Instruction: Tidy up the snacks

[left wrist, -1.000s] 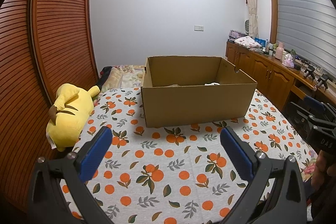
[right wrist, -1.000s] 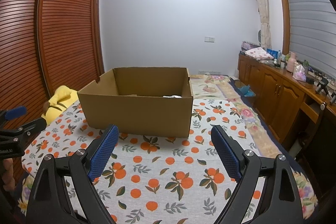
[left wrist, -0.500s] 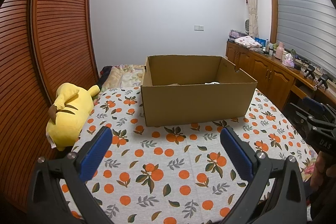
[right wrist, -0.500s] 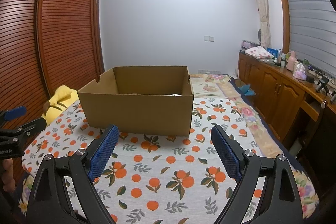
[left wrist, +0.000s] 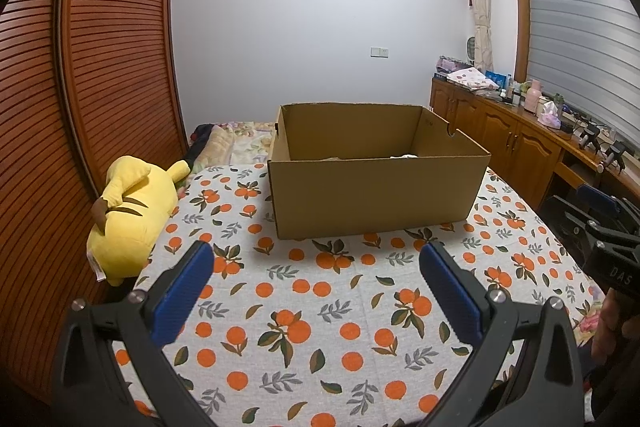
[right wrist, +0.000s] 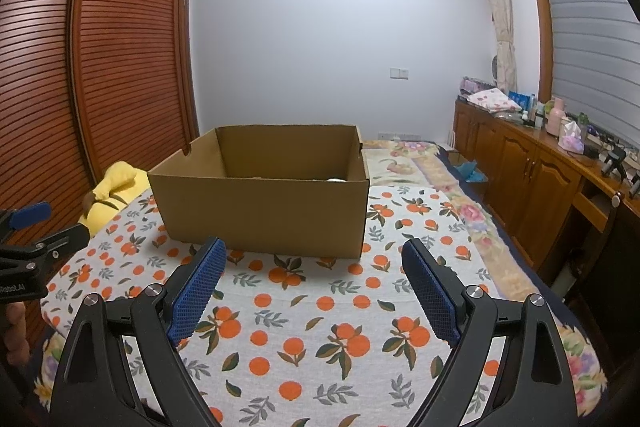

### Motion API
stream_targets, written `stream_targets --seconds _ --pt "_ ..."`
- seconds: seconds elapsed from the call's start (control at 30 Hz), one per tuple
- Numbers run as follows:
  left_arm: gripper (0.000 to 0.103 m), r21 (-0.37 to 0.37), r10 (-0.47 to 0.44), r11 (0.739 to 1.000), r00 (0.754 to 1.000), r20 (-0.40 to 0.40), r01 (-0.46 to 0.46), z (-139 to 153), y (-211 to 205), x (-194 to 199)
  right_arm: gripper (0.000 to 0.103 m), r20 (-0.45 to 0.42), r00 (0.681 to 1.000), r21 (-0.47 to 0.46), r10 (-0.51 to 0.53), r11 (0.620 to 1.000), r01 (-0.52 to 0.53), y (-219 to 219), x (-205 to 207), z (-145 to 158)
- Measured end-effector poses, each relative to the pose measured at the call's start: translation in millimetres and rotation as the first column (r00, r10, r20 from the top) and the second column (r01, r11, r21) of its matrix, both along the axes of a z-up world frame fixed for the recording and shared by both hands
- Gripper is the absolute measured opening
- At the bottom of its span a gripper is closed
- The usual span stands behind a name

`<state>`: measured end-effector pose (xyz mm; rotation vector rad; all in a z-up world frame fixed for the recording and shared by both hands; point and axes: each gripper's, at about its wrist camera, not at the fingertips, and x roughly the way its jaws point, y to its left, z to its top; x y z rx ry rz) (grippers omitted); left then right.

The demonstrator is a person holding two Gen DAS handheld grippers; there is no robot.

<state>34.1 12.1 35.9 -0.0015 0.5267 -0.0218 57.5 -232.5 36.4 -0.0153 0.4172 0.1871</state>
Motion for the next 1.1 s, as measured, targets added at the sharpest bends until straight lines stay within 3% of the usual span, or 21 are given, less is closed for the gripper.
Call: stream_targets --seconds 1.1 --pt "0.103 -0.003 -0.001 1.0 1.0 0.002 0.001 -1.6 -1.2 0.1 0.092 -0.007 1.0 0.002 0.0 1.0 0.0 0.1 -0.7 -3.2"
